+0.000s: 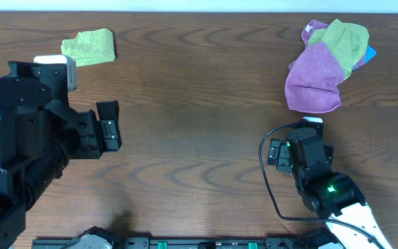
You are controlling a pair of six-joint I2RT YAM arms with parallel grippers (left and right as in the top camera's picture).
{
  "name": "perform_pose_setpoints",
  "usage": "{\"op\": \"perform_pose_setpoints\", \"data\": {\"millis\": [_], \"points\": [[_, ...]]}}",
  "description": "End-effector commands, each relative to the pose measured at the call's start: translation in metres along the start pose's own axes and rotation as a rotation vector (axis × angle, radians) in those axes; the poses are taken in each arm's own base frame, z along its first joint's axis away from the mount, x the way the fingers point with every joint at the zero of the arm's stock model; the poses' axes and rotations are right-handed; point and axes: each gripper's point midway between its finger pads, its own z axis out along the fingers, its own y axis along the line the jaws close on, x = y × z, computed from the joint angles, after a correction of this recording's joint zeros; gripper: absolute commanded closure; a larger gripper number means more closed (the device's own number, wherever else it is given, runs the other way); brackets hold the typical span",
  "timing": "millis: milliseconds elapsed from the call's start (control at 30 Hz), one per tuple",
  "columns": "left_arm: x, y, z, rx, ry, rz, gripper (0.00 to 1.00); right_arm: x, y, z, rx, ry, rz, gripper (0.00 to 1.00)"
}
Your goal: Fold the cloth
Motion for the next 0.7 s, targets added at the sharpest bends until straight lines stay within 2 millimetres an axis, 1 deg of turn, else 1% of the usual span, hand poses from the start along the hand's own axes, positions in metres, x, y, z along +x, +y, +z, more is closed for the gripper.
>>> {"op": "perform_pose_setpoints", "data": {"millis": [0,200,267,333,367,467,567,667], "points": [[0.021,0.002,0.0,-0.005,0.084,0.013,0.05,0.001,-0.002,0.001,0.015,-0.003,-0.01,0.01],[0.02,0.003,-0.001,-0.004,0.079,0.013,0.05,0.001,-0.002,0.001,0.015,-0.003,-0.01,0.01],[0.019,0.007,-0.002,-0.026,0.071,0.023,0.04,0.001,-0.002,0.001,0.015,-0.003,-0.01,0.01],[0.019,0.011,-0.008,-0.037,0.05,0.054,0.04,0.001,-0.002,0.001,0.015,-0.003,-0.01,0.01],[0.02,0.015,-0.015,-0.043,0.028,0.058,0.05,0.001,-0.002,0.001,0.015,-0.003,-0.01,0.01],[0.024,0.031,-0.046,-0.057,-0.068,0.024,0.05,0.001,-0.002,0.001,0.015,-0.003,-0.01,0.01],[0.028,0.053,-0.078,-0.106,-0.187,-0.061,0.05,0.001,-0.002,0.001,0.015,-0.003,-0.01,0.01],[0.04,0.071,-0.096,-0.182,-0.274,-0.126,0.05,0.001,-0.002,0.001,0.015,-0.003,-0.01,0.01]]}}
